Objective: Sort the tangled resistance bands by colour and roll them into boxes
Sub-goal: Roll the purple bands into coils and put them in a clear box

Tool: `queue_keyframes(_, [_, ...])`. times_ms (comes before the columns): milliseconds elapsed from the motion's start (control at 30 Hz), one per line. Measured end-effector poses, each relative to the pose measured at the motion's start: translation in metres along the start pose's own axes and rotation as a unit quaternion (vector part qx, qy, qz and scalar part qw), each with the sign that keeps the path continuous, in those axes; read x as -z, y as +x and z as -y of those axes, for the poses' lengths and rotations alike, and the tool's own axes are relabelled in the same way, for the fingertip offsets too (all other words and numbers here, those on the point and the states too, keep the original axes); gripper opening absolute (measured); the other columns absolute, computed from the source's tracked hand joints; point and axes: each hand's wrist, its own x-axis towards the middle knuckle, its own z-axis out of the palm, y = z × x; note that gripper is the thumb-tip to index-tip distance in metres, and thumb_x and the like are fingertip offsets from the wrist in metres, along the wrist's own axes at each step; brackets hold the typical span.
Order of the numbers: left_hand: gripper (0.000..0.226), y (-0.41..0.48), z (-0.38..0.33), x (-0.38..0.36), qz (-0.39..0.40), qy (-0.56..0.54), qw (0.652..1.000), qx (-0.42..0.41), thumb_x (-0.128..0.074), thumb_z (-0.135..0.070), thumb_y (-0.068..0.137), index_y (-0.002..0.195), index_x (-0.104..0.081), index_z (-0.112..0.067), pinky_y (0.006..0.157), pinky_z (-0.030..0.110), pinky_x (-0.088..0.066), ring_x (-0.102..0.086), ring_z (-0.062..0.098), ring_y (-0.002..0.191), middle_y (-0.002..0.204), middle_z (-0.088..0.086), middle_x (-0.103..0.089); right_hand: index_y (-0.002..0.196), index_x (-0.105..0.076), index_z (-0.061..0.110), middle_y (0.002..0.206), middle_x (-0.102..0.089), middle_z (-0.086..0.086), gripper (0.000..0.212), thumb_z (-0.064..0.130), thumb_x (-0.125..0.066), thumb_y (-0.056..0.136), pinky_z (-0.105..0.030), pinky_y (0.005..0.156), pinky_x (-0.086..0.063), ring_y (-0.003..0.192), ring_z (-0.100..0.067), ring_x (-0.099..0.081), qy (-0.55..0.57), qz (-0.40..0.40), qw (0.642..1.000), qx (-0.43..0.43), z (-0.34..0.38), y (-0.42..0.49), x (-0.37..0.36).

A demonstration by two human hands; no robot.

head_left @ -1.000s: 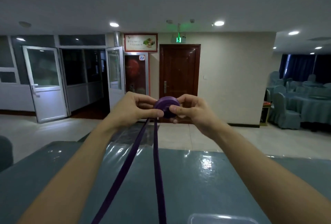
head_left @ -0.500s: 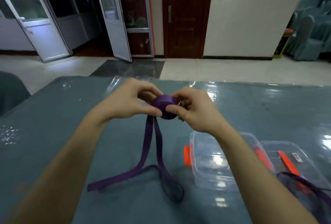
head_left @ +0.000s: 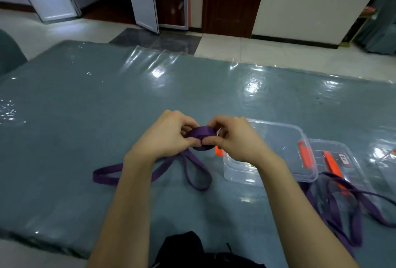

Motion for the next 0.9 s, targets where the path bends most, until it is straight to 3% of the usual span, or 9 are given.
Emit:
queue_keyframes(100, [0.036, -0.005, 0.004, 0.003, -0.022, -0.074, 0.997, -0.007, -0.102, -0.016, 0.072, 0.103, -0.087, -0.025, 0.095, 0.024, -0.061, -0.081, 0.003, 0.092, 0.091, -0.011, -0.085, 0.097, -0.069, 0.020, 0.065, -0.071, 0.003, 0.020, 0.027, -0.087, 0.091, -0.033, 0.058, -0.054, 0.057, -0.019, -0.068, 0.078, -0.039, 0.996, 0.005, -0.002, -0.007, 0.001])
queue_keyframes(200, [0.037, -0.010, 0.007, 0.002, -0.044, -0.156, 0.987, 0.002, -0.100, -0.010, 0.073, 0.107, -0.087, -0.015, 0.096, 0.036, -0.065, -0.083, 0.022, 0.098, 0.096, 0.001, -0.086, 0.098, -0.070, 0.011, 0.074, -0.074, -0.017, 0.017, 0.009, -0.085, 0.091, -0.035, 0.061, -0.059, 0.059, -0.026, -0.070, 0.229, -0.070, 0.971, 0.018, 0.003, -0.007, 0.009])
queue_keyframes(267, [0.037, -0.013, 0.004, 0.003, -0.055, -0.179, 0.982, 0.016, -0.101, -0.008, 0.071, 0.106, -0.087, -0.013, 0.094, 0.045, -0.066, -0.084, 0.027, 0.095, 0.093, 0.006, -0.086, 0.100, -0.071, 0.014, 0.080, -0.075, -0.012, 0.017, 0.007, -0.084, 0.091, -0.033, 0.064, -0.059, 0.062, -0.025, -0.072, 0.257, -0.053, 0.964, 0.032, 0.003, -0.005, 0.016])
queue_keyframes(333, [0.034, -0.013, 0.002, 0.007, -0.037, -0.127, 0.991, 0.035, -0.104, -0.014, 0.067, 0.097, -0.089, -0.020, 0.089, 0.051, -0.066, -0.084, 0.024, 0.090, 0.085, 0.002, -0.085, 0.109, -0.073, 0.022, 0.087, -0.078, 0.002, 0.026, 0.016, -0.089, 0.089, -0.026, 0.066, -0.057, 0.064, -0.021, -0.075, 0.202, 0.000, 0.979, 0.026, 0.003, -0.006, 0.017])
queue_keyframes(433, [0.027, -0.013, -0.006, 0.008, -0.002, 0.006, 0.999, 0.043, -0.102, -0.028, 0.065, 0.087, -0.087, -0.033, 0.076, 0.051, -0.065, -0.082, 0.020, 0.077, 0.073, -0.002, -0.081, 0.106, -0.078, 0.044, 0.065, -0.072, 0.004, 0.031, 0.040, -0.094, 0.080, -0.021, 0.058, -0.048, 0.054, -0.017, -0.068, 0.036, 0.030, 0.999, 0.018, 0.006, -0.007, 0.011])
queue_keyframes(533, [0.031, -0.016, -0.010, 0.010, -0.016, -0.029, 0.999, 0.024, -0.104, -0.027, 0.065, 0.091, -0.088, -0.030, 0.081, 0.045, -0.067, -0.082, 0.016, 0.080, 0.078, -0.004, -0.083, 0.097, -0.082, 0.037, 0.062, -0.071, 0.000, 0.020, 0.036, -0.093, 0.081, -0.031, 0.058, -0.052, 0.055, -0.025, -0.069, 0.090, -0.005, 0.996, 0.022, 0.012, -0.007, 0.013])
queue_keyframes(667, [0.047, -0.024, -0.008, 0.027, -0.054, -0.213, 0.975, -0.033, -0.106, -0.029, 0.061, 0.104, -0.087, -0.029, 0.093, 0.032, -0.066, -0.083, 0.018, 0.097, 0.099, -0.001, -0.086, 0.100, -0.086, 0.025, 0.078, -0.080, -0.012, 0.027, 0.026, -0.094, 0.075, -0.031, 0.061, -0.058, 0.059, -0.030, -0.071, 0.297, -0.059, 0.953, 0.029, 0.027, -0.013, 0.033])
queue_keyframes(767, [0.042, -0.015, -0.023, 0.042, -0.108, -0.270, 0.954, -0.072, -0.102, -0.034, 0.059, 0.099, -0.088, -0.033, 0.086, 0.028, -0.066, -0.084, 0.022, 0.093, 0.097, 0.004, -0.086, 0.102, -0.087, 0.016, 0.087, -0.081, -0.020, 0.032, 0.027, -0.093, 0.073, -0.030, 0.059, -0.058, 0.059, -0.032, -0.071, 0.378, -0.075, 0.921, 0.049, 0.051, -0.002, 0.053])
queue_keyframes(900, [0.044, 0.011, -0.071, 0.098, -0.163, -0.273, 0.939, -0.129, -0.103, -0.045, 0.052, 0.092, -0.088, -0.034, 0.075, 0.024, -0.065, -0.084, 0.020, 0.083, 0.091, 0.003, -0.086, 0.098, -0.088, 0.020, 0.090, -0.082, -0.018, 0.029, 0.031, -0.093, 0.072, -0.024, 0.055, -0.057, 0.054, -0.021, -0.070, 0.455, -0.093, 0.880, 0.100, 0.096, 0.025, 0.089])
